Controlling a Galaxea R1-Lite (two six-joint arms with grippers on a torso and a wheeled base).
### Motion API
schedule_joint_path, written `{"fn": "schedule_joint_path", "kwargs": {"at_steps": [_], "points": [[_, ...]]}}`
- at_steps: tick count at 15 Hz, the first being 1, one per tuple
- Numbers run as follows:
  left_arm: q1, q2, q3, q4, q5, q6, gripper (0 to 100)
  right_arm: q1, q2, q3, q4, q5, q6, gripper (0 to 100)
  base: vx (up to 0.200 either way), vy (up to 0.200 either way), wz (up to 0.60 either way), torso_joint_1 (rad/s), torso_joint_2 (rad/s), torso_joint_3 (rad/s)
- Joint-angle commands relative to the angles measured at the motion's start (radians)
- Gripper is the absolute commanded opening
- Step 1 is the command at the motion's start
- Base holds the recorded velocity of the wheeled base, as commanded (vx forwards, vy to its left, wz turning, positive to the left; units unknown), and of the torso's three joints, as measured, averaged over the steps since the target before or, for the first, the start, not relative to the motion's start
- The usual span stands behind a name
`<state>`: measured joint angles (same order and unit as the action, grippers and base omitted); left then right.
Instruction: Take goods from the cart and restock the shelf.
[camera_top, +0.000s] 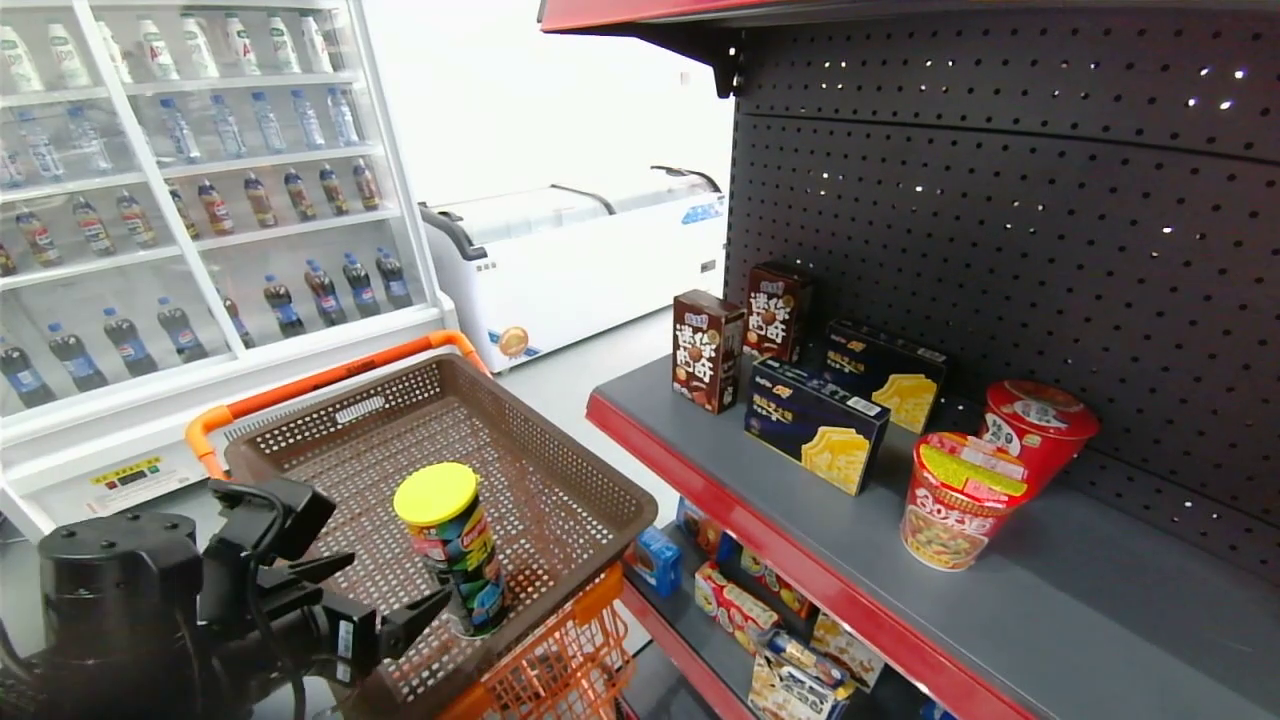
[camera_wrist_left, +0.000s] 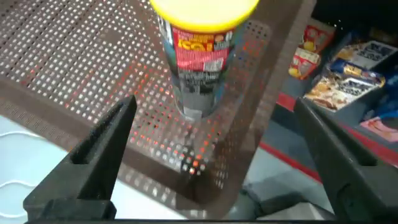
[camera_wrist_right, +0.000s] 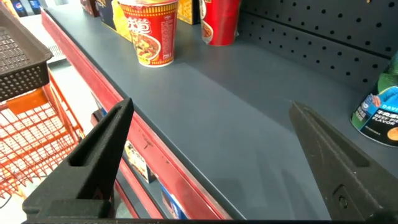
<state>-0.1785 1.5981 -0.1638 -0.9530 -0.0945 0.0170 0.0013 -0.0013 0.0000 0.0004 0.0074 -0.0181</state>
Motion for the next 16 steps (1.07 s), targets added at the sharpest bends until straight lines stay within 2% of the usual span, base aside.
{"fn": "schedule_joint_path", "kwargs": {"at_steps": [1,6,7,9,16], "points": [[0.013,0.178,0.021,-0.141,0.009,0.0,100,0.0,0.001,0.0,0.001,0.0,0.0,100,0.0,0.0,0.0,0.0,0.0,0.0],[0.011,0.287,0.015,-0.224,0.012,0.0,100,0.0,0.001,0.0,0.001,0.0,0.0,100,0.0,0.0,0.0,0.0,0.0,0.0],[0.01,0.35,0.009,-0.306,0.012,-0.003,100,0.0,0.001,0.0,0.001,0.0,0.0,100,0.0,0.0,0.0,0.0,0.0,0.0],[0.007,0.413,-0.031,-0.352,0.01,-0.002,100,0.0,0.001,0.0,0.0,0.0,0.0,100,0.0,0.0,0.0,0.0,0.0,0.0],[-0.006,0.579,-0.218,-0.363,0.009,0.008,100,0.0,0.001,0.0,0.0,0.0,0.0,100,0.0,0.0,0.0,0.0,0.0,0.0]]}}
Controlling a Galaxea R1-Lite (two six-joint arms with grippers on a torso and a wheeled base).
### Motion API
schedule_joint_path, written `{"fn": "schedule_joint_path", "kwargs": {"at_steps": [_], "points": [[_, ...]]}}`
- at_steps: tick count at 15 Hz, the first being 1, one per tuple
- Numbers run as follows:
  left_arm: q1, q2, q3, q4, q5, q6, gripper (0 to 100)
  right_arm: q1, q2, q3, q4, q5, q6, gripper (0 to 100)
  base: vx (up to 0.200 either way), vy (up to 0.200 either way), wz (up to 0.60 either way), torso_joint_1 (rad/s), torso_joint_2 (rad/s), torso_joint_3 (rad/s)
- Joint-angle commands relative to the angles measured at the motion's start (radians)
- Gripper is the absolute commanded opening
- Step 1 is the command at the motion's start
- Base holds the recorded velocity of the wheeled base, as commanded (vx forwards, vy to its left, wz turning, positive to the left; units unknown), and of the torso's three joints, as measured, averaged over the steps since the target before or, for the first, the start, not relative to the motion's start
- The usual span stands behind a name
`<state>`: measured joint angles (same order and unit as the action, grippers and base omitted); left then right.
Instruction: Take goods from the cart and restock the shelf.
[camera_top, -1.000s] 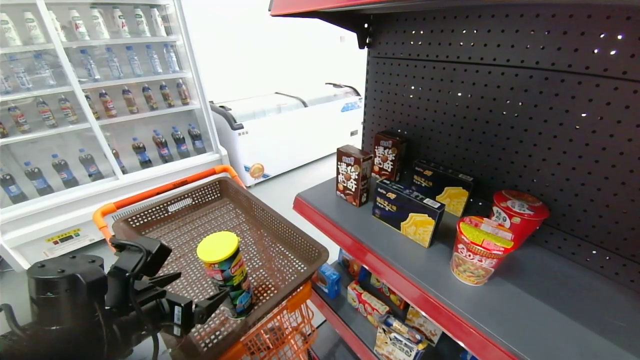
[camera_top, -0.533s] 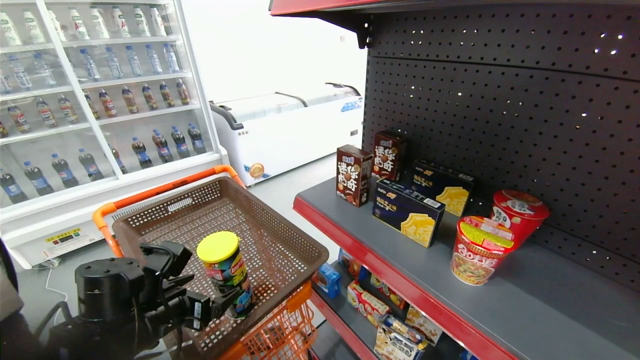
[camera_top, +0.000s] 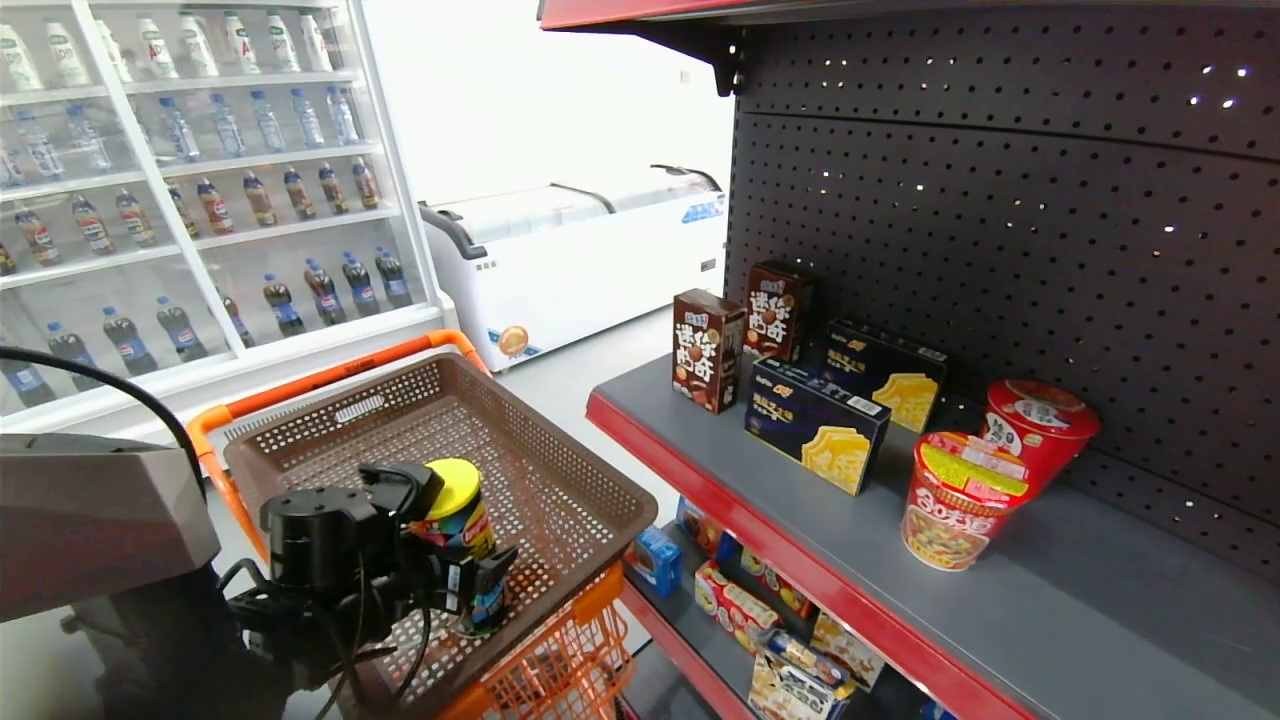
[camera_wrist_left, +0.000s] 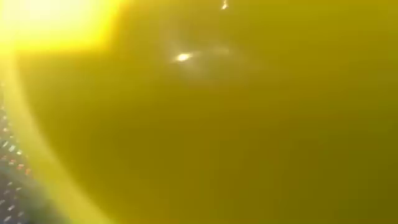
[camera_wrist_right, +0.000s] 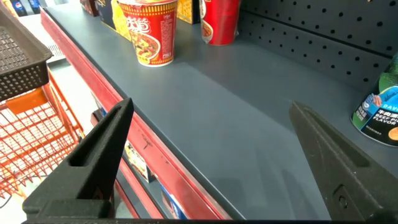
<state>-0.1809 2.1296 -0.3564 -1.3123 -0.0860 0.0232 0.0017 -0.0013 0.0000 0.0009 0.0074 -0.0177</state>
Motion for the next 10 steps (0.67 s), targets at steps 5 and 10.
{"fn": "schedule_joint_path", "kwargs": {"at_steps": [5,10], "points": [[-0.014,0.084,-0.073,-0.007,-0.001,0.0,100,0.0,0.001,0.0,-0.001,0.0,-0.001,100,0.0,0.0,0.0,0.0,0.0,0.0],[-0.006,0.009,-0.078,0.008,0.035,-0.002,0,0.0,0.001,0.0,-0.001,0.0,-0.001,100,0.0,0.0,0.0,0.0,0.0,0.0]]}}
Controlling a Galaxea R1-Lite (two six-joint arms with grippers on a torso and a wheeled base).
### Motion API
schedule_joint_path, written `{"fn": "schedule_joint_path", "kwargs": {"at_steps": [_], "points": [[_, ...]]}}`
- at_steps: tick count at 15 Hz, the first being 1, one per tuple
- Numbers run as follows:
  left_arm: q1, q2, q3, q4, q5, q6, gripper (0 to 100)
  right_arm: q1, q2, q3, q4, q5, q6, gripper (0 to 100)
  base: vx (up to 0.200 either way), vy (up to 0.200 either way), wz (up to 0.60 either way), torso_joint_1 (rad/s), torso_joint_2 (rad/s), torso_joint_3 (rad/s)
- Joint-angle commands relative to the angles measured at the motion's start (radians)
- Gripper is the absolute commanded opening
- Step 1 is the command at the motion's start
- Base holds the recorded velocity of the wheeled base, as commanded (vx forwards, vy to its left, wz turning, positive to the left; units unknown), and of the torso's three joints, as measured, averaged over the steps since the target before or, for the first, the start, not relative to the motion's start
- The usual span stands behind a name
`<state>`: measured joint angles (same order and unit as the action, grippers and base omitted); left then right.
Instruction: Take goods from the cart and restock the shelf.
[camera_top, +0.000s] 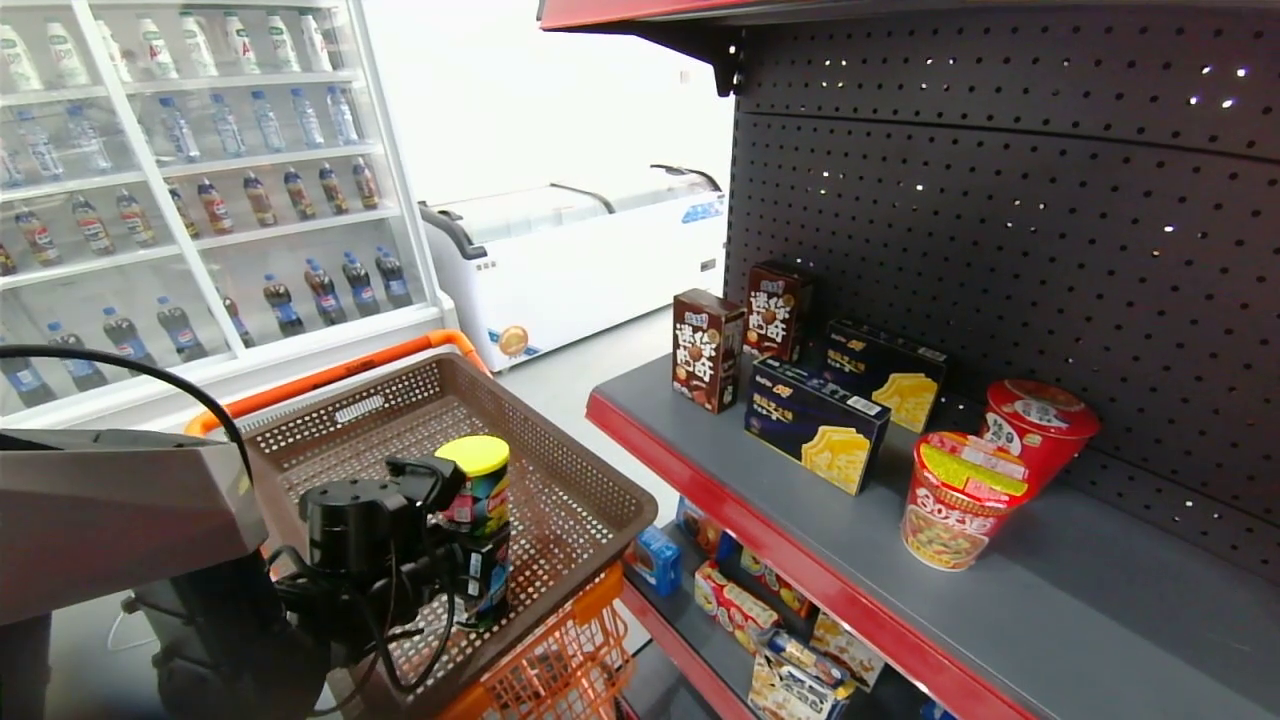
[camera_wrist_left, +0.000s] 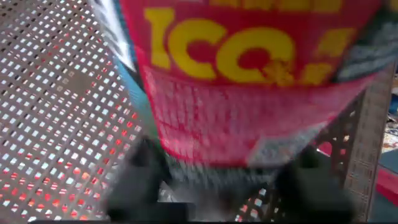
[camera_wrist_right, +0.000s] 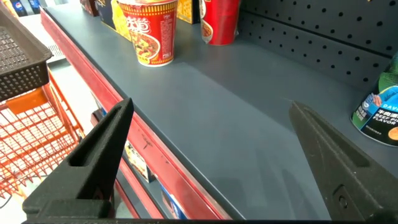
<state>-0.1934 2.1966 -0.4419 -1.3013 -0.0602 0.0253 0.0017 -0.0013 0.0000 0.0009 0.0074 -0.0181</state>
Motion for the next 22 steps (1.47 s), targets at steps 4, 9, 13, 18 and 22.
{"fn": "schedule_joint_path", "kwargs": {"at_steps": [4,9,13,18,22], "points": [[0.052,-0.255,0.017,0.069,0.025,-0.021,0,0.0,0.001,0.0,-0.001,0.0,0.0,100,0.0,0.0,0.0,0.0,0.0,0.0],[0.06,-0.724,-0.069,0.593,0.026,-0.108,0,0.0,0.001,0.0,-0.001,0.0,0.0,100,0.0,0.0,0.0,0.0,0.0,0.0],[0.043,-1.196,0.029,1.036,0.02,-0.117,0,0.0,0.001,0.0,0.001,0.0,0.0,100,0.0,0.0,0.0,0.0,0.0,0.0],[0.043,-1.522,0.209,1.088,0.03,-0.054,0,0.0,0.001,0.0,-0.001,0.0,0.0,100,0.0,0.0,0.0,0.0,0.0,0.0],[0.046,-1.764,0.287,1.154,0.03,-0.044,0,0.0,0.001,0.0,-0.001,0.002,-0.003,100,0.0,0.0,0.0,0.0,0.0,0.0]]}}
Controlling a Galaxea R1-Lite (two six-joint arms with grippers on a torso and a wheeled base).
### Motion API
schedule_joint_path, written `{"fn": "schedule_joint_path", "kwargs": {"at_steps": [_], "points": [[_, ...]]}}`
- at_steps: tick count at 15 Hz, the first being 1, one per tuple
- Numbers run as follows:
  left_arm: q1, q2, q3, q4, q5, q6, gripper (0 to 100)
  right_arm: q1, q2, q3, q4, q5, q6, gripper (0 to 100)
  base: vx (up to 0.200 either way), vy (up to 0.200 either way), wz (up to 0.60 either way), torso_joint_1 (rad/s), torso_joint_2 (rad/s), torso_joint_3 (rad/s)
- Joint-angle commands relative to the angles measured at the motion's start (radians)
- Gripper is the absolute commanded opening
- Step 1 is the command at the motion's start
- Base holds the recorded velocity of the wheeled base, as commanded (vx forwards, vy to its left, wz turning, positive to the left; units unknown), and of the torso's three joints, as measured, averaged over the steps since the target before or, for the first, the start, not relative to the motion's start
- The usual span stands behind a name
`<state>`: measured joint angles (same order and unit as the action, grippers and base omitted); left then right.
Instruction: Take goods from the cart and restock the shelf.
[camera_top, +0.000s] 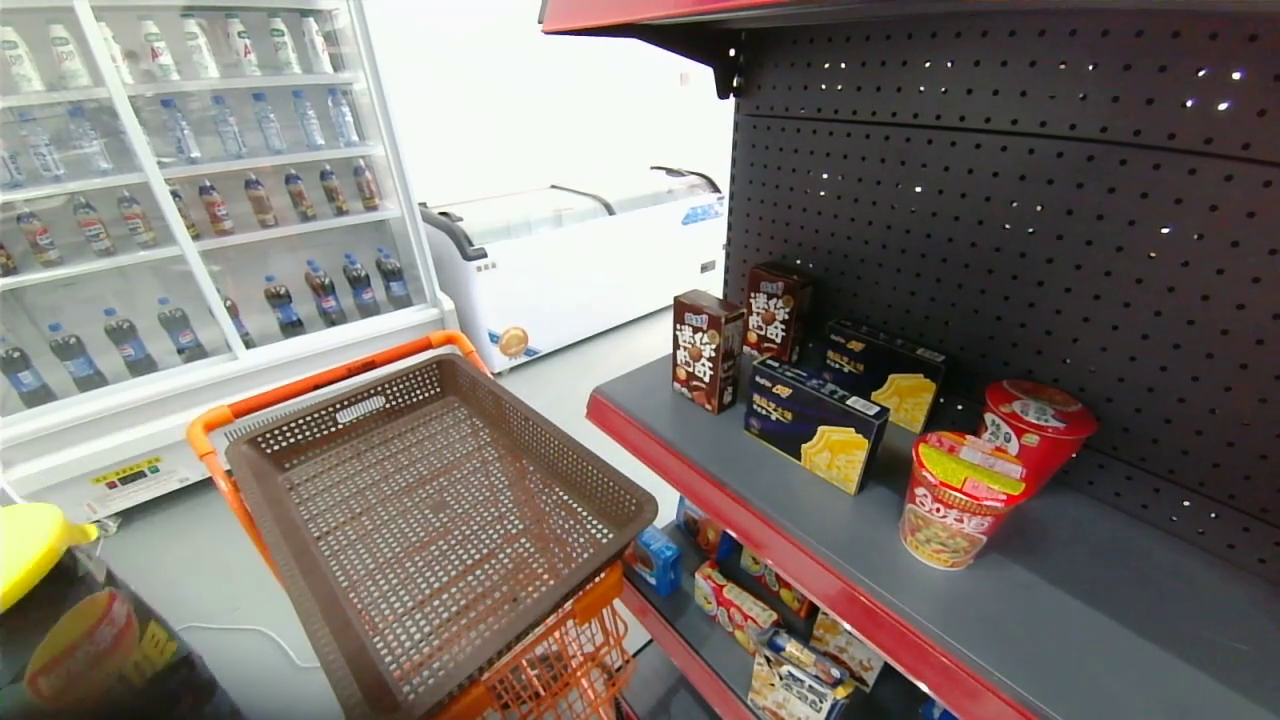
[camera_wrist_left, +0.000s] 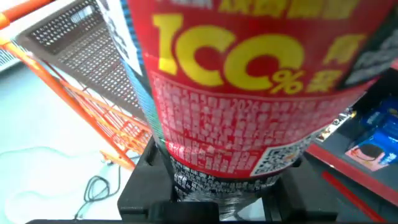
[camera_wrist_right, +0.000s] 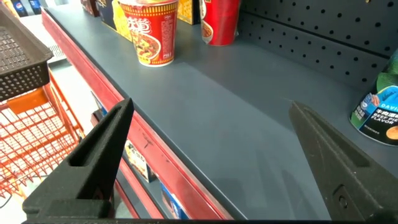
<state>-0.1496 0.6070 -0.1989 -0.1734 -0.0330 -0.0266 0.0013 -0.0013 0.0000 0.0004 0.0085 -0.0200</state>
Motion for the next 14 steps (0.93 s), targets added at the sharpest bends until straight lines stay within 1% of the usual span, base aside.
{"fn": "schedule_joint_path", "kwargs": {"at_steps": [1,3,4,14], "points": [[0.005,-0.216,0.027,0.097,0.005,0.01,0,0.0,0.001,0.0,0.001,0.001,-0.001,100,0.0,0.0,0.0,0.0,0.0,0.0],[0.005,-0.245,0.006,0.146,0.013,0.01,0,0.0,0.001,0.0,0.001,0.001,0.002,100,0.0,0.0,-0.6,0.002,0.0,0.005],[0.005,-0.253,0.001,0.15,0.015,0.01,0,0.0,0.001,0.0,0.001,0.001,0.002,100,0.0,0.0,-0.6,-0.007,0.0,0.007],[0.007,-0.27,0.013,0.153,0.022,0.008,0,0.0,0.001,0.0,0.001,0.001,0.0,100,0.0,0.0,-0.6,0.003,0.0,0.002]]}}
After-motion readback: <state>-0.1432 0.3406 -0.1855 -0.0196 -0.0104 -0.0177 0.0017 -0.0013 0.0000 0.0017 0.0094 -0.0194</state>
